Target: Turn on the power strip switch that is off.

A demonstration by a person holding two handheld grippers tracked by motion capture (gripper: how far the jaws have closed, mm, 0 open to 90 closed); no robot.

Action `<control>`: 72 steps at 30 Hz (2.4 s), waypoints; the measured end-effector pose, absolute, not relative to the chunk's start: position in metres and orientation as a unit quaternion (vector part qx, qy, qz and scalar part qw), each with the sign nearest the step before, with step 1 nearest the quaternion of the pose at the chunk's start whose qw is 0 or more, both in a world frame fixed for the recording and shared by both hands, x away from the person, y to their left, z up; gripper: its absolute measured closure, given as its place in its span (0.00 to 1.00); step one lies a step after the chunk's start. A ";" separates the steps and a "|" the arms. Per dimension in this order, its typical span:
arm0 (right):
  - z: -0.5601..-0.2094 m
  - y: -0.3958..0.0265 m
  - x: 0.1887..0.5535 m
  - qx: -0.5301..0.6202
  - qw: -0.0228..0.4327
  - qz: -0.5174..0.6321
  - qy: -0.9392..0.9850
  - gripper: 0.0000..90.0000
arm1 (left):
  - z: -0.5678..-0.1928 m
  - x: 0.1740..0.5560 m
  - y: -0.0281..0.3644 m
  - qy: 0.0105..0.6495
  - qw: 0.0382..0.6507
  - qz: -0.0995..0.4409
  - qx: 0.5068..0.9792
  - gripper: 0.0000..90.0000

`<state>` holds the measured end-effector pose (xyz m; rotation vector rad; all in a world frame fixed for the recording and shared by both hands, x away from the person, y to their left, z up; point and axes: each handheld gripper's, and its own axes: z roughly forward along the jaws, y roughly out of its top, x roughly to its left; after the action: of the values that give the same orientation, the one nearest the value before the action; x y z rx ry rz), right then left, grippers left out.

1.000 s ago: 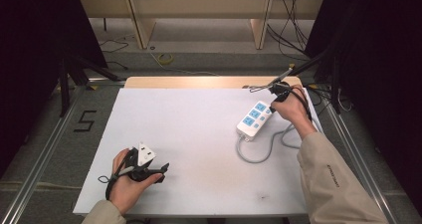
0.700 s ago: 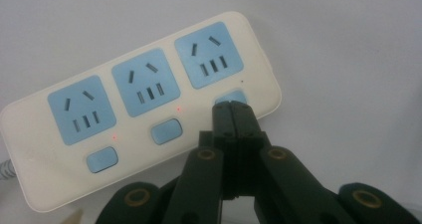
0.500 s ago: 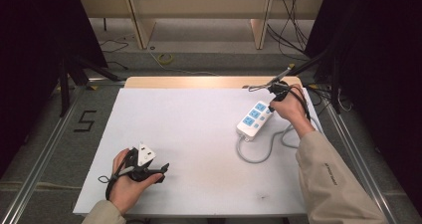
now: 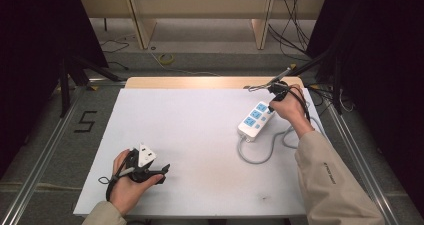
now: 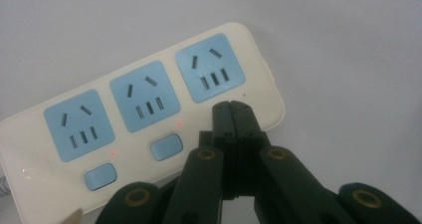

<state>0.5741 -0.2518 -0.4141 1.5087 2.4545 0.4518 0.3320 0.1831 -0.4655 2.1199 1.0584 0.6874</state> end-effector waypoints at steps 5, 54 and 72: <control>-0.416 -0.250 0.576 0.511 0.114 0.156 0.837 1.00 | -0.466 0.332 0.183 0.405 0.331 0.263 0.811 0.21; -0.427 -0.249 0.584 0.511 0.123 0.153 0.837 1.00 | -0.466 0.331 0.184 0.406 0.332 0.261 0.810 0.21; -0.428 -0.249 0.584 0.514 0.120 0.153 0.835 1.00 | -0.465 0.331 0.185 0.404 0.331 0.262 0.811 0.21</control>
<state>0.5843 -0.2492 -0.4280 1.5019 2.4416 0.4477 0.3309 0.1846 -0.4653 2.1208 1.0561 0.6847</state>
